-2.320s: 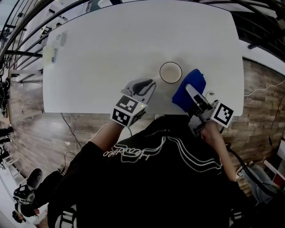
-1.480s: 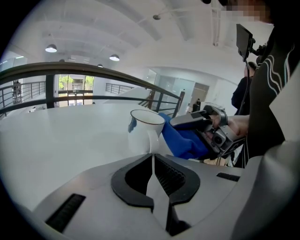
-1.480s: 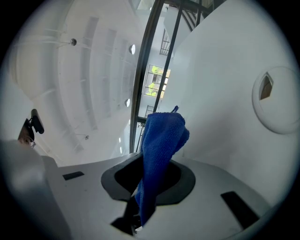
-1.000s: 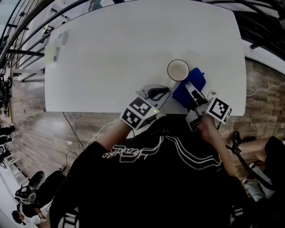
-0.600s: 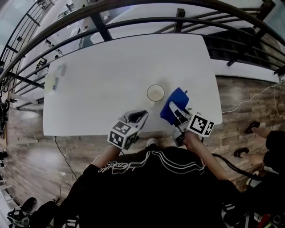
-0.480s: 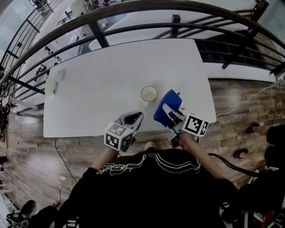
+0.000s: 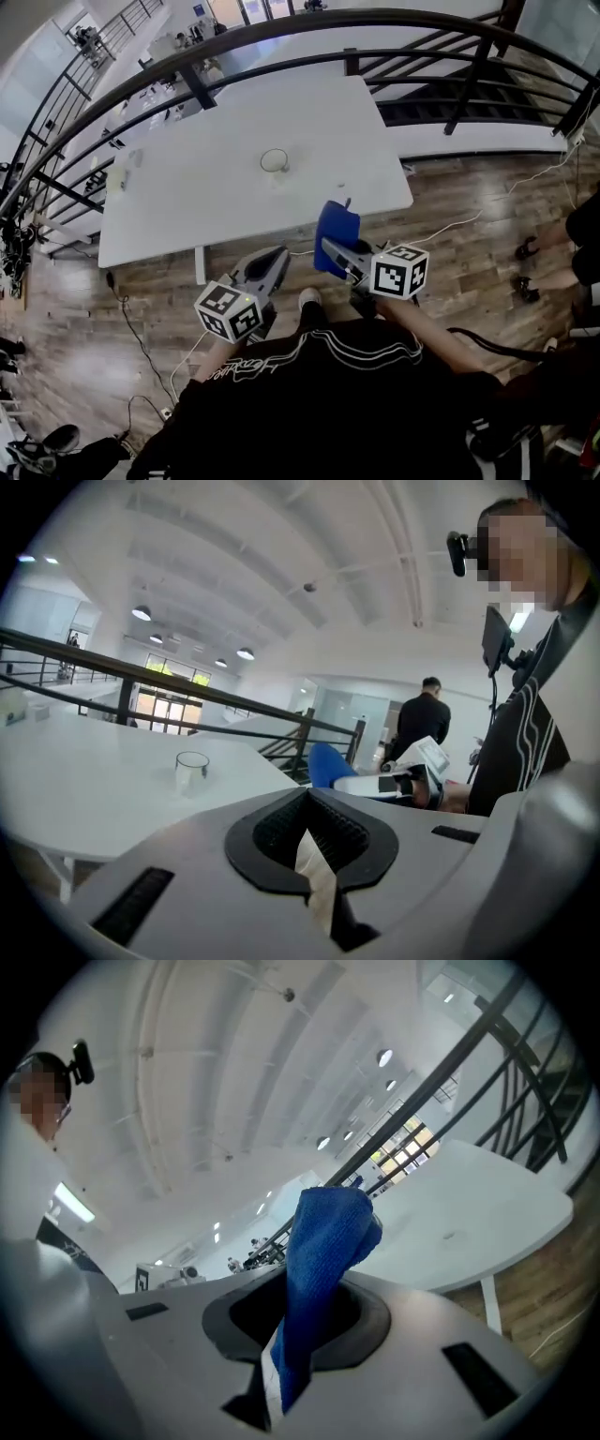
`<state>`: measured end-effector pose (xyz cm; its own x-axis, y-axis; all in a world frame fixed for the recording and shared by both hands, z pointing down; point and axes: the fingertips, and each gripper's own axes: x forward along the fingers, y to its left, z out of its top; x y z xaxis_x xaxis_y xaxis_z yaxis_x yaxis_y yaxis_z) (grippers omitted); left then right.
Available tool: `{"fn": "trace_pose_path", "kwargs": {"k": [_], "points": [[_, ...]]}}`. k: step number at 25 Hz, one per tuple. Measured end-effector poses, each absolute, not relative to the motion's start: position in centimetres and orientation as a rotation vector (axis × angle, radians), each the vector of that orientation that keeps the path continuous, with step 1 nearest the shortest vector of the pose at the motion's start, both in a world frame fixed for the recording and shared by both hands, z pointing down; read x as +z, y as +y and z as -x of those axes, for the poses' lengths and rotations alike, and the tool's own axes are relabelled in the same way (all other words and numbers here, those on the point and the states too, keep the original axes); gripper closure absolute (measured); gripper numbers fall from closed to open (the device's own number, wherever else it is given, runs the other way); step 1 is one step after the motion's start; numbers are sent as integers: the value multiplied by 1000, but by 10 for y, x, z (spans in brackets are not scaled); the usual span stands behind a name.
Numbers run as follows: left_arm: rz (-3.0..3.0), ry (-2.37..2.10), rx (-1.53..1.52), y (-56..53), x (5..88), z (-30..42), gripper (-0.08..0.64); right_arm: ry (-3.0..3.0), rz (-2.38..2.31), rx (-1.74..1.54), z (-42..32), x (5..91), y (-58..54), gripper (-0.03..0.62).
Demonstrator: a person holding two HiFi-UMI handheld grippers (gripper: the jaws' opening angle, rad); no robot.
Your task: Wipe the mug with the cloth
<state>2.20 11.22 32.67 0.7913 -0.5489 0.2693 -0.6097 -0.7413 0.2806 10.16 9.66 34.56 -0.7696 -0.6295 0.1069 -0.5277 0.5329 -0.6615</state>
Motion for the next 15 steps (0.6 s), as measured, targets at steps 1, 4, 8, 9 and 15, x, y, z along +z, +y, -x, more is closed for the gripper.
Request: {"fn": "trace_pose_path", "kwargs": {"k": [1,4,8,9,15], "points": [[-2629,-887,210,132,323,-26,552,2665,1002,-1013,-108,344,118,538],[-2621,-913,138,183,315,-32,552,2769,995,-902,-117,337,175,538],[-2622,-901,135,234,311,-46,552,2791,923,-874,-122,323,229,538],[-2628,-892,140,244,310,-51,552,2791,908,-874,-124,320,240,538],[-2642,-881,128,294,304,-68,552,2802,881,-851,-137,312,293,538]]}}
